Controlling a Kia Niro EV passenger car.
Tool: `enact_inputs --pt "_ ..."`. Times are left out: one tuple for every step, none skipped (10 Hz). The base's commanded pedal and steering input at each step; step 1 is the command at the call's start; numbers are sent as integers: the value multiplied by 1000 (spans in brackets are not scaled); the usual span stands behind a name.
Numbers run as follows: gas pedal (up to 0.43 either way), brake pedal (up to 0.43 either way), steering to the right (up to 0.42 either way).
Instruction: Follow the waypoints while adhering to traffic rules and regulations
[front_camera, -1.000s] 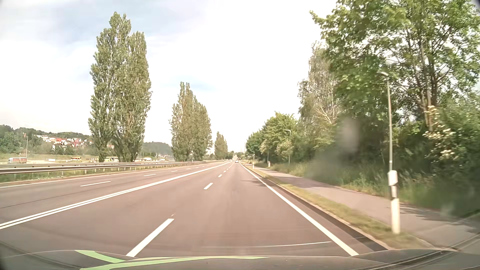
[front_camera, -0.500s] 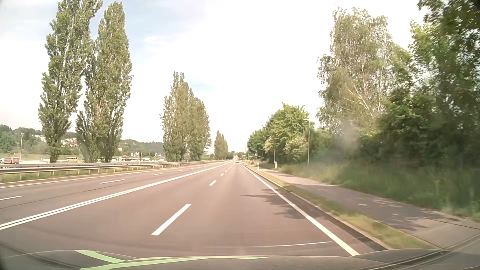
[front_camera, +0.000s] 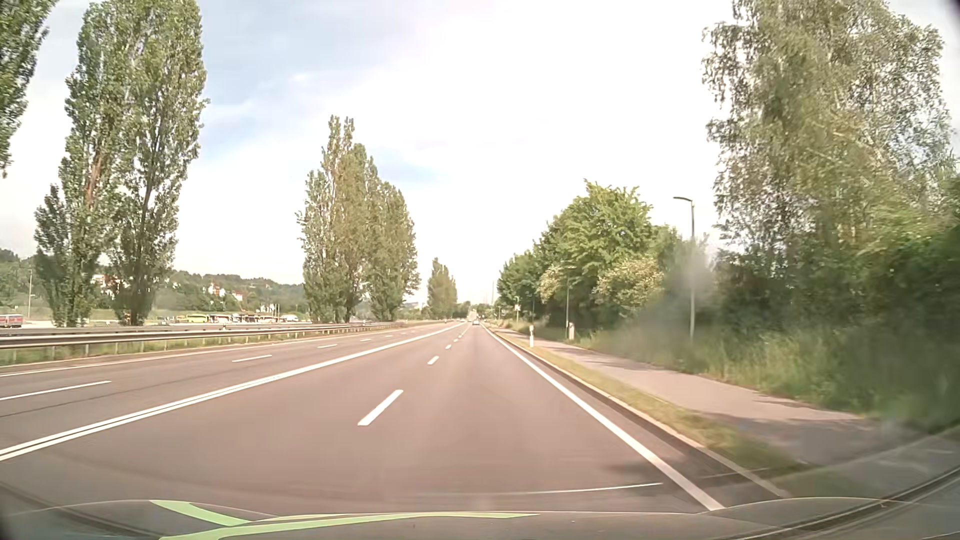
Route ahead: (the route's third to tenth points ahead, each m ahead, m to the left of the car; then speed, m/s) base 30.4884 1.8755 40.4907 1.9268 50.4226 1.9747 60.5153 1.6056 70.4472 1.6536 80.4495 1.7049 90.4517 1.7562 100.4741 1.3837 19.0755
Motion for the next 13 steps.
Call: enact_inputs --pt "98 0 0" --pt "98 0 0" --pt "98 0 0" --pt "98 0 0" --pt "98 0 0" --pt "98 0 1" --pt "98 0 1" --pt "98 0 1" --pt "110 0 3" --pt "110 0 3" --pt "110 0 3" --pt "110 0 3" --pt "110 0 3"
